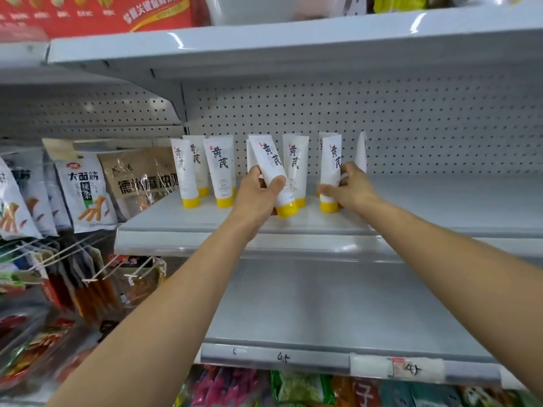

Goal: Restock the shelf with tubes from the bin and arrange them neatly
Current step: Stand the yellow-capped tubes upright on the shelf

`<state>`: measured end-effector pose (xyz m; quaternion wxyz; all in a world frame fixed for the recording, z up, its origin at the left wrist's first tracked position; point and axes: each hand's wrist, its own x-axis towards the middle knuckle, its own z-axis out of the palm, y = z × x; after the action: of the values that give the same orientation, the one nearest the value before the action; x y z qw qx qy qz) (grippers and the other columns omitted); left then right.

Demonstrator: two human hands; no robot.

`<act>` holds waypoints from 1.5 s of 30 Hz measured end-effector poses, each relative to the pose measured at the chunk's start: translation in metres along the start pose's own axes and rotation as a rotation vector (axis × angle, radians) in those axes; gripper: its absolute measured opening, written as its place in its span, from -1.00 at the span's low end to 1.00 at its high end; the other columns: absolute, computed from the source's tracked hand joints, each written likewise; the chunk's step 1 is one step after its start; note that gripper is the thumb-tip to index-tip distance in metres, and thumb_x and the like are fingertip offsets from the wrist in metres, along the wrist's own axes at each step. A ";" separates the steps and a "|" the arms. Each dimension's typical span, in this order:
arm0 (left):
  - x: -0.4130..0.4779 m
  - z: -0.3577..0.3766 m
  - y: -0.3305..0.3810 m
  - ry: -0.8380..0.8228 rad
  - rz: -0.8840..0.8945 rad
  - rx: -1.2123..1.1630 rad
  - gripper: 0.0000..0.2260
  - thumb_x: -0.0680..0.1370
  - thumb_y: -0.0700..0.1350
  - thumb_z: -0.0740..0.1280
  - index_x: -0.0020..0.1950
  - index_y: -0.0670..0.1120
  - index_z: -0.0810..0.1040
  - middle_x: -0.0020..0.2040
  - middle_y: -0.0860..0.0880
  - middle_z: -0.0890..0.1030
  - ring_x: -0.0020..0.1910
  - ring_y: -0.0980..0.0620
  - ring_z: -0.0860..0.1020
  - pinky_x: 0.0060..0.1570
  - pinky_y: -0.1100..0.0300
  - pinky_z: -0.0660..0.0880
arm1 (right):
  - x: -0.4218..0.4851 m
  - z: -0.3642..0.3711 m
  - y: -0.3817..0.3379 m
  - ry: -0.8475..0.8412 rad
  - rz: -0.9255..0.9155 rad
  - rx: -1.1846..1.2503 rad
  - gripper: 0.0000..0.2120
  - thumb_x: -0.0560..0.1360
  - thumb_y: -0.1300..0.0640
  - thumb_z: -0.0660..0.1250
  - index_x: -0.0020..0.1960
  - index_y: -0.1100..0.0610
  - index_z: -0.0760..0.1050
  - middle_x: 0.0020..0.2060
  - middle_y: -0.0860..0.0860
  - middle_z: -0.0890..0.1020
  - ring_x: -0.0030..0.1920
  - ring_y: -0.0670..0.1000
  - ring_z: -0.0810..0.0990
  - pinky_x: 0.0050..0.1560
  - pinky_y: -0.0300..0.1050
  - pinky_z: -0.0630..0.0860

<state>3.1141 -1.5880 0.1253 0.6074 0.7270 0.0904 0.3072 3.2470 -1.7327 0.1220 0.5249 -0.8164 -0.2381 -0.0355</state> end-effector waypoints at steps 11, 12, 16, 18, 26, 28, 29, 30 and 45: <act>0.002 0.012 -0.005 -0.001 0.005 0.002 -0.69 0.60 -0.17 0.29 0.34 -0.13 0.42 0.16 -0.08 0.61 0.07 -0.01 0.62 -0.08 0.06 0.64 | -0.005 -0.008 0.007 0.120 0.046 -0.106 -0.42 0.46 0.07 0.42 0.34 0.21 0.23 0.10 0.08 0.44 0.20 0.15 0.50 0.13 0.02 0.46; 0.002 0.012 -0.005 0.003 0.010 0.001 -0.70 0.60 -0.17 0.29 0.32 -0.14 0.43 0.14 -0.07 0.62 0.05 -0.01 0.62 -0.11 0.09 0.65 | -0.010 -0.009 0.007 0.181 -0.011 -0.098 -0.54 0.47 0.10 0.39 0.26 0.18 0.28 0.00 0.03 0.45 0.10 0.11 0.52 0.05 0.00 0.46; -0.003 0.020 -0.002 -0.004 0.013 -0.075 -0.76 0.59 -0.21 0.29 0.27 -0.16 0.47 0.02 -0.04 0.64 -0.03 0.01 0.64 -0.24 0.19 0.64 | -0.038 -0.009 -0.010 0.065 -0.254 0.006 -0.79 0.44 0.17 0.42 0.04 0.10 0.46 -0.24 -0.08 0.50 -0.23 -0.10 0.48 -0.12 -0.18 0.45; -0.005 0.025 0.001 -0.028 0.010 -0.116 -0.77 0.59 -0.22 0.29 0.25 -0.17 0.49 0.01 -0.05 0.65 -0.07 0.02 0.66 -0.25 0.18 0.63 | -0.050 -0.008 -0.020 -0.117 -0.276 -0.037 -0.75 0.43 0.11 0.46 0.06 0.12 0.51 -0.18 -0.08 0.56 -0.20 -0.15 0.51 -0.11 -0.23 0.49; -0.006 0.040 0.009 -0.321 0.039 -0.103 -0.74 0.57 -0.20 0.34 0.26 -0.15 0.54 0.12 -0.14 0.65 0.06 -0.11 0.65 0.01 0.00 0.62 | -0.048 -0.036 -0.025 -0.337 -0.117 0.084 -0.82 0.43 0.22 0.43 0.03 0.20 0.60 -0.29 -0.04 0.59 -0.36 -0.19 0.50 -0.43 -0.39 0.35; -0.005 0.045 0.009 -0.310 0.066 -0.010 -0.77 0.57 -0.15 0.34 0.22 -0.10 0.57 0.10 -0.09 0.65 0.10 -0.08 0.63 0.03 0.00 0.62 | -0.045 -0.044 -0.018 -0.312 -0.104 0.053 -0.76 0.38 0.20 0.47 0.05 0.16 0.61 -0.25 -0.02 0.61 -0.33 -0.13 0.49 -0.41 -0.32 0.34; -0.004 0.047 0.009 -0.280 0.098 0.074 -0.78 0.58 -0.11 0.34 0.22 -0.07 0.57 0.07 -0.04 0.64 0.10 -0.04 0.61 0.04 0.01 0.62 | -0.043 -0.048 -0.015 -0.283 -0.095 0.044 -0.75 0.37 0.20 0.48 0.05 0.13 0.60 -0.23 -0.02 0.62 -0.34 -0.14 0.49 -0.41 -0.33 0.34; -0.003 0.048 0.007 -0.244 0.136 0.162 -0.76 0.58 -0.08 0.33 0.24 -0.05 0.57 0.03 0.02 0.62 0.06 0.00 0.59 0.05 0.03 0.61 | -0.040 -0.051 -0.011 -0.248 -0.091 0.035 -0.74 0.37 0.19 0.49 0.04 0.11 0.59 -0.21 -0.03 0.63 -0.36 -0.16 0.50 -0.43 -0.35 0.35; 0.016 0.052 -0.013 -0.016 0.261 0.982 -0.64 0.54 0.05 0.30 0.33 0.05 0.46 0.12 0.06 0.57 0.07 0.02 0.55 0.08 0.07 0.51 | 0.004 -0.075 0.032 0.103 -0.048 -0.162 -0.56 0.29 0.08 0.57 0.07 0.08 0.45 0.08 0.05 0.63 0.07 0.10 0.60 0.15 0.11 0.53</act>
<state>3.1592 -1.6194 0.1149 0.1512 0.9343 0.1281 0.2962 3.2790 -1.8077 0.1302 0.4676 -0.8474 -0.2266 -0.1093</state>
